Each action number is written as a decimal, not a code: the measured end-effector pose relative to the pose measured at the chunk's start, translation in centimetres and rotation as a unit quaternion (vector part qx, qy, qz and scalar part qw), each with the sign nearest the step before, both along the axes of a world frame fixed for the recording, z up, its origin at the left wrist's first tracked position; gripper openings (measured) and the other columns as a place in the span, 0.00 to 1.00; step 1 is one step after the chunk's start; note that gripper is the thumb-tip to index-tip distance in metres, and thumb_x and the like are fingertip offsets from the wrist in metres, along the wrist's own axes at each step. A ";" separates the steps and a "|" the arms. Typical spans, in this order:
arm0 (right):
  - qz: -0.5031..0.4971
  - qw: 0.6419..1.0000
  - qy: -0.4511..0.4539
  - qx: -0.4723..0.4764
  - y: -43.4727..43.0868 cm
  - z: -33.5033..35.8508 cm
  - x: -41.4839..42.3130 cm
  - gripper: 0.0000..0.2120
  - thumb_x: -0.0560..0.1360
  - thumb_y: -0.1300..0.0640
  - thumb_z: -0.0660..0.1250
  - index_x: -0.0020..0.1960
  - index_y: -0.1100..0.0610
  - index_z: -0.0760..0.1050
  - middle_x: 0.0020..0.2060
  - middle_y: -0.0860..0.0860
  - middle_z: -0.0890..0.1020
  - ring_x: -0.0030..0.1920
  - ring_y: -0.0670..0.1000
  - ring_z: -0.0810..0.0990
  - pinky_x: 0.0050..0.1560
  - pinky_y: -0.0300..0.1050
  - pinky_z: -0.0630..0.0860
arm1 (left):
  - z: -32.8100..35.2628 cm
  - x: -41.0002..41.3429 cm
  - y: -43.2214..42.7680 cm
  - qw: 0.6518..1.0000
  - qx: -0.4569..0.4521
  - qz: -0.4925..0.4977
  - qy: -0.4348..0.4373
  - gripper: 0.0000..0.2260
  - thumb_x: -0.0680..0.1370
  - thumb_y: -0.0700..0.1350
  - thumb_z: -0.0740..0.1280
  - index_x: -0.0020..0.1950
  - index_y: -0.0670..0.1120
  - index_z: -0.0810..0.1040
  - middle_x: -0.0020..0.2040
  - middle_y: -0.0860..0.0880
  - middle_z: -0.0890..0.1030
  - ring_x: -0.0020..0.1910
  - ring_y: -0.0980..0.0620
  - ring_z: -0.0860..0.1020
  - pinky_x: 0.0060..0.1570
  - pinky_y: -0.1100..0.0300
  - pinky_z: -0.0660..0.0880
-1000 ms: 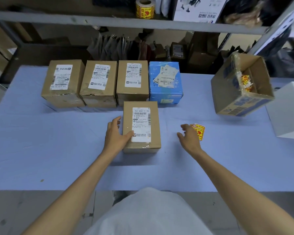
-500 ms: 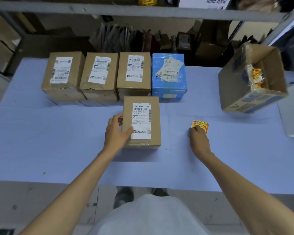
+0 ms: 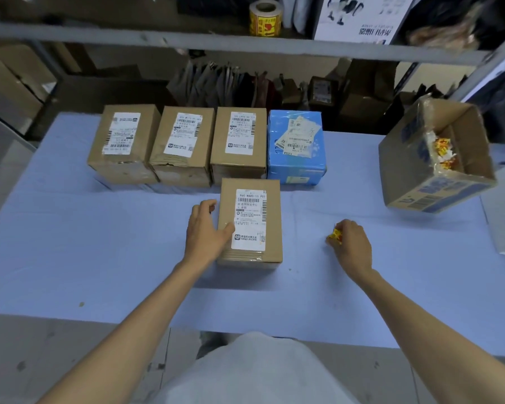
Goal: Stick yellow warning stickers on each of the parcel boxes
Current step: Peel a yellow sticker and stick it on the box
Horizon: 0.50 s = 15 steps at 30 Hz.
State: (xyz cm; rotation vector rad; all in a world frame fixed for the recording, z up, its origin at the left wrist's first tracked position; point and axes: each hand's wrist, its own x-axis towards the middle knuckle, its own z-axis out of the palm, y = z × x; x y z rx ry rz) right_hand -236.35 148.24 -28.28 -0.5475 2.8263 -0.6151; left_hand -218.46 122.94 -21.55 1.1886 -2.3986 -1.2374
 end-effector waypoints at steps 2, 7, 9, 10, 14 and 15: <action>-0.085 0.977 -0.115 -0.161 -2.5 2.3 0.6 0.15 0.69 0.60 0.75 0.49 0.60 0.72 0.44 0.54 0.80 0.45 0.54 0.78 0.43 0.49 0.75 | 0.7 -0.6 0.2 0.999 -0.027 -0.010 0.035 0.22 0.73 0.43 0.71 0.65 0.47 0.70 0.62 0.49 0.73 0.62 0.51 0.72 0.60 0.58 0.69; -0.117 0.885 -0.251 -0.375 -9.9 8.5 3.0 0.14 0.66 0.62 0.78 0.45 0.61 0.75 0.36 0.53 0.79 0.36 0.48 0.78 0.35 0.36 0.77 | 3.1 -3.7 1.6 0.979 0.161 -0.104 0.069 0.15 0.73 0.43 0.73 0.58 0.47 0.76 0.50 0.50 0.79 0.47 0.53 0.79 0.44 0.64 0.76; -0.089 0.880 -0.247 -0.396 -11.7 9.9 4.0 0.12 0.66 0.60 0.78 0.42 0.61 0.75 0.33 0.53 0.78 0.34 0.47 0.77 0.36 0.38 0.75 | 3.8 -4.4 2.2 0.964 0.219 -0.125 0.084 0.12 0.74 0.42 0.72 0.57 0.45 0.77 0.48 0.48 0.79 0.44 0.52 0.79 0.42 0.64 0.77; -0.079 0.877 -0.251 -0.403 -12.3 10.3 4.4 0.11 0.67 0.60 0.77 0.41 0.60 0.75 0.32 0.52 0.78 0.33 0.45 0.76 0.36 0.37 0.75 | 4.0 -4.6 2.3 0.959 0.235 -0.118 0.106 0.09 0.75 0.40 0.71 0.54 0.43 0.77 0.45 0.47 0.79 0.42 0.50 0.80 0.41 0.63 0.78; -0.048 0.858 -0.278 -0.429 -13.2 11.1 5.1 0.04 0.72 0.62 0.73 0.41 0.57 0.78 0.33 0.47 0.80 0.34 0.43 0.79 0.37 0.36 0.75 | 4.3 -4.5 1.4 0.956 0.252 -0.053 0.141 0.05 0.75 0.36 0.70 0.45 0.43 0.75 0.38 0.47 0.77 0.36 0.49 0.80 0.37 0.62 0.78; -0.043 0.858 -0.278 -0.429 -13.3 11.3 5.1 0.03 0.73 0.63 0.72 0.42 0.57 0.79 0.34 0.48 0.81 0.36 0.44 0.80 0.38 0.36 0.76 | 4.3 -4.3 1.1 0.957 0.250 -0.048 0.140 0.05 0.75 0.36 0.71 0.45 0.43 0.75 0.39 0.47 0.77 0.35 0.50 0.80 0.38 0.61 0.78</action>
